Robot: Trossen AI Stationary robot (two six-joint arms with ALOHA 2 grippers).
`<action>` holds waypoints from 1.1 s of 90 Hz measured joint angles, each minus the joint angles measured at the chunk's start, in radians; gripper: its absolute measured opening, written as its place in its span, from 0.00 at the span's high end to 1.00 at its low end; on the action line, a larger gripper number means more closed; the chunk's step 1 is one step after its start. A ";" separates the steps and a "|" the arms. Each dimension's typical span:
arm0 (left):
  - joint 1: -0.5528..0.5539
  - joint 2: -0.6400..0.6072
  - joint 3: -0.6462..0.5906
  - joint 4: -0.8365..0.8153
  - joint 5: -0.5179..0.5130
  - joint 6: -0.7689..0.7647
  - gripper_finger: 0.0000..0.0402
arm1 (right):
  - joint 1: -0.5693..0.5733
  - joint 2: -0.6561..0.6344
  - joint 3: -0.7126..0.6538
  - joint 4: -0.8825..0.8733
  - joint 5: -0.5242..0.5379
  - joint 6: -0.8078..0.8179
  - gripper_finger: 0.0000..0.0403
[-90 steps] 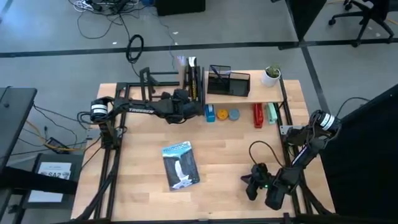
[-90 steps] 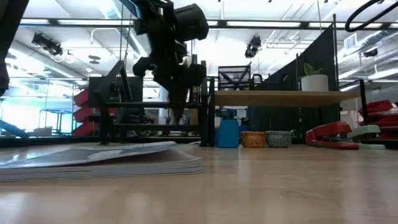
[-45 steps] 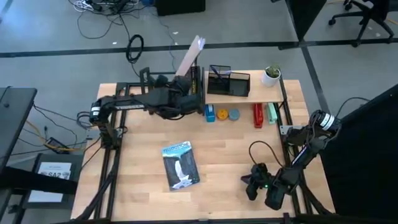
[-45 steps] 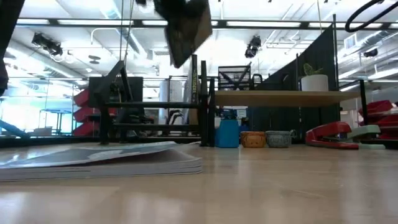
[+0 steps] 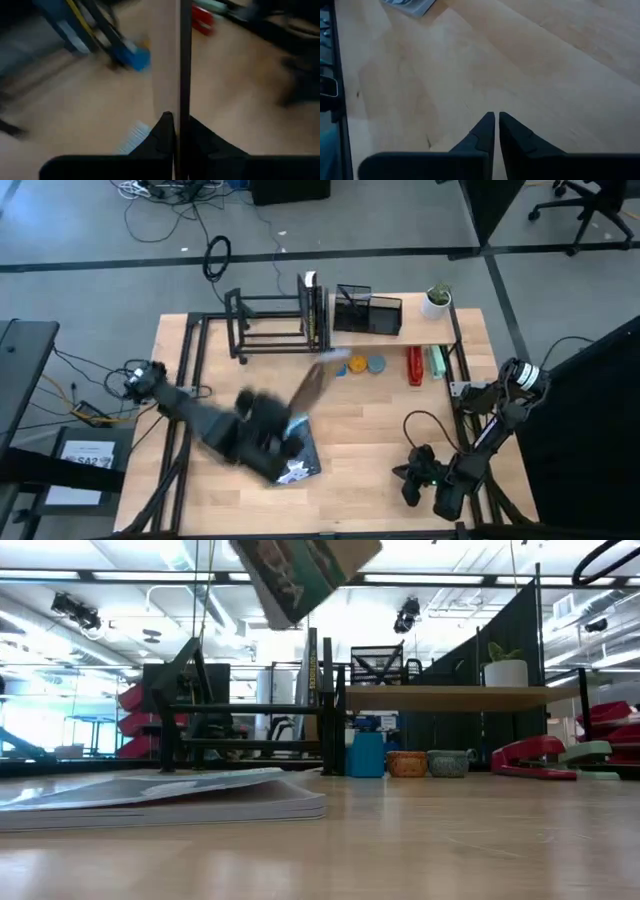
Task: Stock shelves
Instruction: Remove the brown book from the book shelf
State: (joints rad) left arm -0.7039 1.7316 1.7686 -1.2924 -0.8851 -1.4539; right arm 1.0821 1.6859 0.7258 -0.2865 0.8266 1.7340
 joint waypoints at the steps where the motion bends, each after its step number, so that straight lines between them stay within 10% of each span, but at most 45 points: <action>1: -0.017 0.000 -0.016 0.022 -0.007 -0.024 1.00 | 0.000 0.000 0.000 0.000 0.002 0.000 1.00; 24: -0.263 0.022 -0.469 0.738 -0.359 -0.413 1.00 | -0.012 0.000 0.000 0.003 0.059 0.000 1.00; 41: -0.279 0.077 -0.707 1.098 -0.439 -0.540 1.00 | -0.042 0.000 0.000 0.006 0.050 -0.008 1.00; 99: -0.268 0.102 -0.837 1.138 -0.301 -0.736 1.00 | -0.035 0.000 0.000 -0.004 -0.001 0.027 1.00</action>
State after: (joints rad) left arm -0.9724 1.8333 0.9318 -0.1548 -1.1861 -2.1894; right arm 1.0473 1.6859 0.7258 -0.2901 0.8253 1.7611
